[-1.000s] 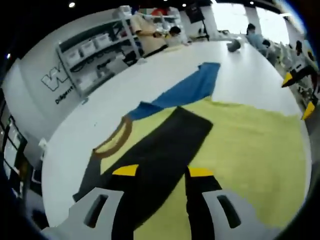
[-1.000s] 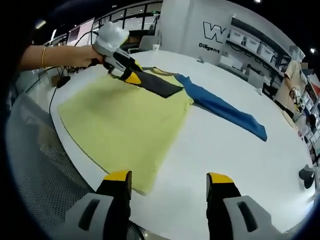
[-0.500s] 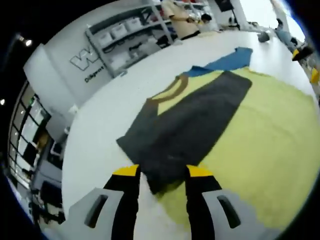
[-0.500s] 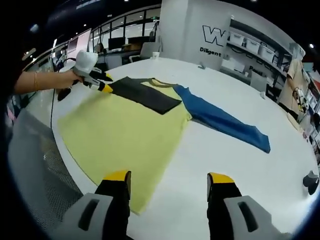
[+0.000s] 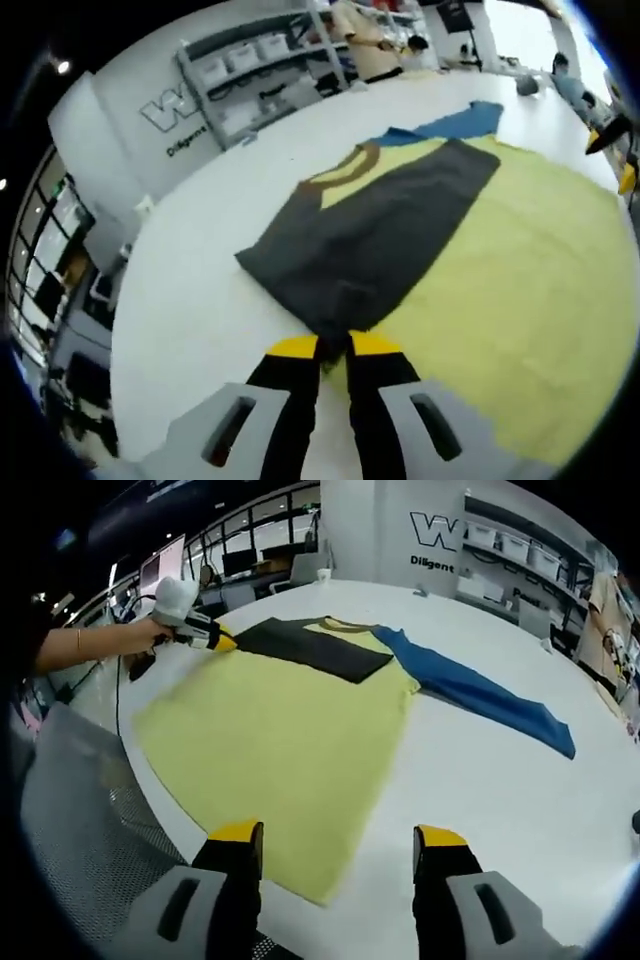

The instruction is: Fold the garment on the visible template until the final outline fits inside the template.

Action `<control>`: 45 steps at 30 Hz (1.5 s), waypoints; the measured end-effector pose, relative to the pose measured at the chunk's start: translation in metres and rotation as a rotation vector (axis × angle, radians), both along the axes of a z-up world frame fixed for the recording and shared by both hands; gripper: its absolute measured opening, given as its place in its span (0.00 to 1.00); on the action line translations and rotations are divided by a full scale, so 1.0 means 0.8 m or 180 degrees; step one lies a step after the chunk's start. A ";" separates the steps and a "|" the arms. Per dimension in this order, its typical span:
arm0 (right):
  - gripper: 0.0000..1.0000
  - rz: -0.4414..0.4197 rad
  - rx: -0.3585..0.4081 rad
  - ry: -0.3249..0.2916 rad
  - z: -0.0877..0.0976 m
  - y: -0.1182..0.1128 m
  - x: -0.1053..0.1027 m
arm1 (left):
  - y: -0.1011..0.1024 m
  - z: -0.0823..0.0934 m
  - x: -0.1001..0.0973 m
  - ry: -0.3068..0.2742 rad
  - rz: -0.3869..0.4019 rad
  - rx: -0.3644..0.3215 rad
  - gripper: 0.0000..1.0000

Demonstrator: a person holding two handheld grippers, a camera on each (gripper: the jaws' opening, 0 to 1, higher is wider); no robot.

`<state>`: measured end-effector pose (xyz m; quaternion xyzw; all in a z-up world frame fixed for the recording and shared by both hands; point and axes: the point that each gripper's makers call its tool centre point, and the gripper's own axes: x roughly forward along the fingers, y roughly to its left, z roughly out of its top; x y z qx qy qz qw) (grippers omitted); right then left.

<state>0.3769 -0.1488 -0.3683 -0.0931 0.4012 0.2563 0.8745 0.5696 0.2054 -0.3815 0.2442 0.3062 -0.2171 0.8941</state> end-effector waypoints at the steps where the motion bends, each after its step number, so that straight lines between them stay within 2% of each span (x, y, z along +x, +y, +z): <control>1: 0.57 0.0005 0.0034 0.0046 -0.003 0.001 -0.002 | -0.002 -0.002 -0.003 0.0043 0.0031 -0.0062 0.10; 4: 0.57 -0.0096 0.0232 0.0084 0.000 0.007 -0.008 | 0.003 -0.003 -0.009 0.0093 0.0201 -0.0189 0.08; 6: 0.57 -0.0108 0.0208 0.0082 -0.001 0.006 -0.011 | 0.000 0.001 -0.014 0.0109 0.0323 -0.0378 0.08; 11: 0.57 -0.0112 0.0184 0.0112 -0.004 0.002 -0.016 | 0.005 -0.001 -0.011 0.0158 0.0346 -0.0470 0.08; 13: 0.56 -0.0146 0.0205 0.0108 -0.005 -0.001 -0.015 | 0.006 -0.001 -0.010 0.0203 0.0320 -0.0478 0.08; 14: 0.52 -0.0134 0.0228 0.0048 -0.004 0.000 -0.014 | 0.006 -0.002 -0.010 0.0238 0.0108 -0.0328 0.08; 16: 0.49 -0.0147 0.0253 0.0127 -0.007 0.002 -0.019 | 0.004 -0.001 -0.011 0.0245 0.0049 -0.0277 0.08; 19: 0.48 -0.0057 0.0215 0.0180 -0.014 0.006 -0.023 | 0.006 -0.002 -0.008 0.0282 0.0052 -0.0343 0.10; 21: 0.47 -0.0061 0.0202 0.0153 -0.014 0.005 -0.021 | 0.022 -0.002 -0.010 0.0408 0.0190 -0.0318 0.10; 22: 0.47 -0.0091 0.0210 0.0103 -0.009 0.003 -0.016 | 0.019 0.002 -0.015 0.0410 0.0092 -0.0263 0.11; 23: 0.48 -0.0108 0.0222 0.0080 -0.008 0.002 -0.014 | 0.018 0.004 -0.017 0.0397 0.0059 -0.0258 0.13; 24: 0.48 -0.0216 0.0270 0.0024 -0.004 -0.004 -0.007 | 0.017 0.012 -0.016 0.0266 -0.0040 -0.0233 0.18; 25: 0.48 -0.0324 0.0300 -0.0001 -0.004 -0.011 -0.002 | 0.016 0.013 -0.018 0.0257 -0.0075 -0.0252 0.23; 27: 0.48 -0.0390 0.0342 -0.0021 -0.001 -0.020 0.005 | 0.011 0.019 -0.021 0.0196 -0.0100 -0.0421 0.33; 29: 0.48 -0.0428 0.0344 -0.0064 0.003 -0.030 0.013 | 0.007 0.034 -0.029 0.0100 -0.0131 -0.0515 0.37; 33: 0.47 -0.0569 0.0512 -0.0339 0.034 -0.047 0.037 | -0.024 0.063 -0.051 -0.0086 -0.0541 -0.0763 0.56; 36: 0.47 -0.0759 0.0485 -0.0480 0.051 -0.076 0.057 | -0.038 0.086 -0.075 -0.0181 -0.0635 -0.0908 0.62; 38: 0.46 -0.0810 0.0386 -0.0498 0.059 -0.092 0.064 | -0.038 0.090 -0.078 -0.0230 -0.0660 -0.0871 0.62; 39: 0.46 -0.0840 0.0331 -0.0546 0.065 -0.101 0.069 | -0.029 0.091 -0.081 -0.0229 -0.0693 -0.0580 0.61; 40: 0.46 -0.0904 0.0318 -0.0637 0.072 -0.111 0.077 | -0.026 0.096 -0.083 -0.0251 -0.0741 -0.0473 0.61; 41: 0.46 -0.1044 0.0363 -0.0729 0.080 -0.128 0.089 | -0.026 0.104 -0.086 -0.0260 -0.0736 -0.0539 0.63; 42: 0.46 -0.1075 0.0370 -0.0746 0.081 -0.132 0.092 | -0.025 0.112 -0.087 -0.0287 -0.0728 -0.0607 0.66; 44: 0.47 -0.1185 0.0331 -0.0755 0.081 -0.155 0.103 | -0.022 0.134 -0.087 -0.0428 -0.0696 -0.0913 0.73; 45: 0.47 -0.1216 0.0282 -0.0770 0.081 -0.164 0.108 | -0.028 0.148 -0.093 -0.0536 -0.0801 -0.0989 0.79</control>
